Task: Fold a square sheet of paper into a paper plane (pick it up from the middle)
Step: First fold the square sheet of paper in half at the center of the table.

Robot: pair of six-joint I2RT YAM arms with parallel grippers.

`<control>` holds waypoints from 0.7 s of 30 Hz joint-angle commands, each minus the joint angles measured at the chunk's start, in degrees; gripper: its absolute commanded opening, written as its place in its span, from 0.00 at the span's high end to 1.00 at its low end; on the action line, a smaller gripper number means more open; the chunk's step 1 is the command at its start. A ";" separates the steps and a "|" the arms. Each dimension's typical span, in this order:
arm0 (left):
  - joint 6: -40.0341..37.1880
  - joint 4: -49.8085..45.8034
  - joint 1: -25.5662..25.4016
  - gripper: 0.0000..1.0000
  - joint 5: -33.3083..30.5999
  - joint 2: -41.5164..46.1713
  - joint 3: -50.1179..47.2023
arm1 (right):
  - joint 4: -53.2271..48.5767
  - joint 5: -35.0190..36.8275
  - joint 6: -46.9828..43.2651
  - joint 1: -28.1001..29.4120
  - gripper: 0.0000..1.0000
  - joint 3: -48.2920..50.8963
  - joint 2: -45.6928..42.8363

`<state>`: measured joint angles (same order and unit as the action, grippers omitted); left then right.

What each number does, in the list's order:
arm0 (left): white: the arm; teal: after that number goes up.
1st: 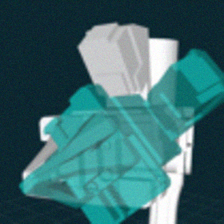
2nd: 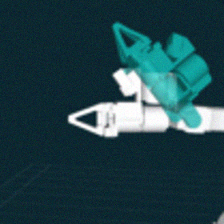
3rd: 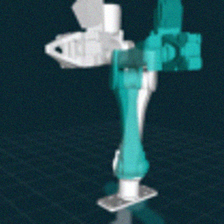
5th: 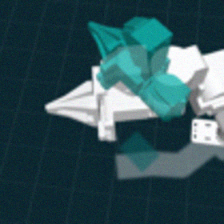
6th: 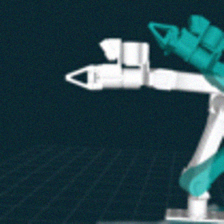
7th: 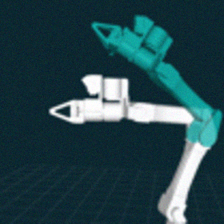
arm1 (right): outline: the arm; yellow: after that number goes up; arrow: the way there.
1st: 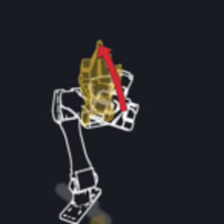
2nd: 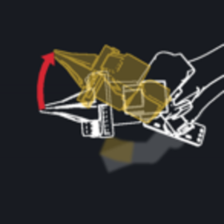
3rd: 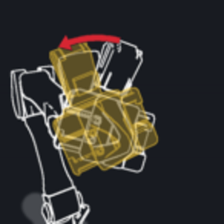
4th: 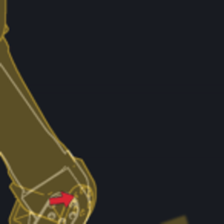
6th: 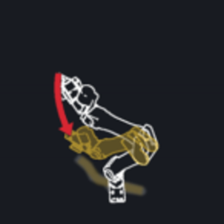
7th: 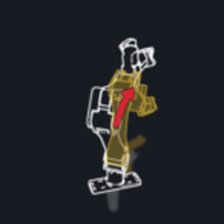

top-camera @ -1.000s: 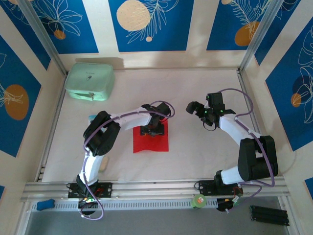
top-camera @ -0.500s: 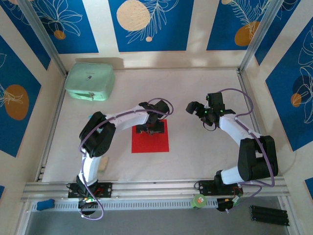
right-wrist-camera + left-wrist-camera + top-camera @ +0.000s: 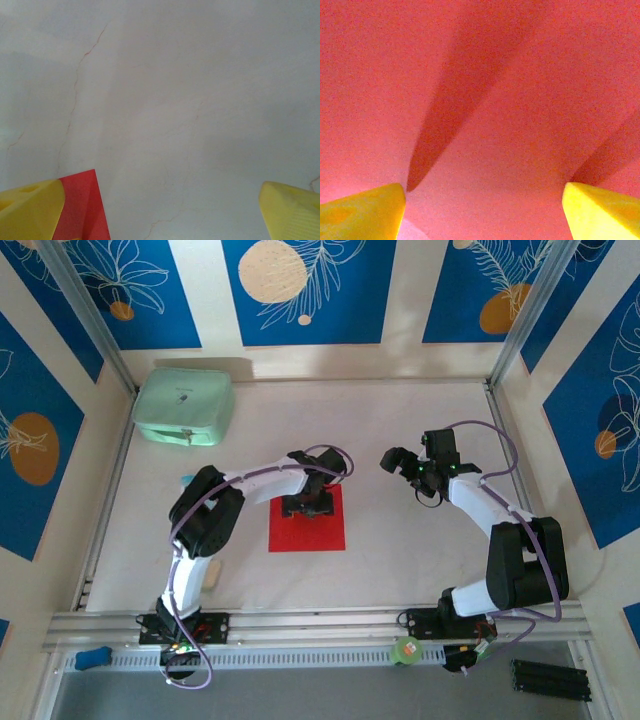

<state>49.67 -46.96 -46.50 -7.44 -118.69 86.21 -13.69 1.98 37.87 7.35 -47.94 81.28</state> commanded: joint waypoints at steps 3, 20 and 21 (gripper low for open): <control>1.30 -2.12 0.34 0.25 0.10 -2.71 -0.67 | -0.65 0.15 -0.78 -0.29 0.00 0.20 0.63; 1.57 1.79 0.42 0.50 1.57 1.62 -2.27 | -0.81 0.40 -0.75 -0.32 0.00 0.13 0.21; 1.26 2.63 0.40 0.54 2.28 2.57 -2.56 | -0.81 0.48 -0.76 -0.36 0.00 0.13 0.13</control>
<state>50.61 -44.99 -46.50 -6.96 -118.10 85.32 -13.72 2.17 37.87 7.35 -47.94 81.30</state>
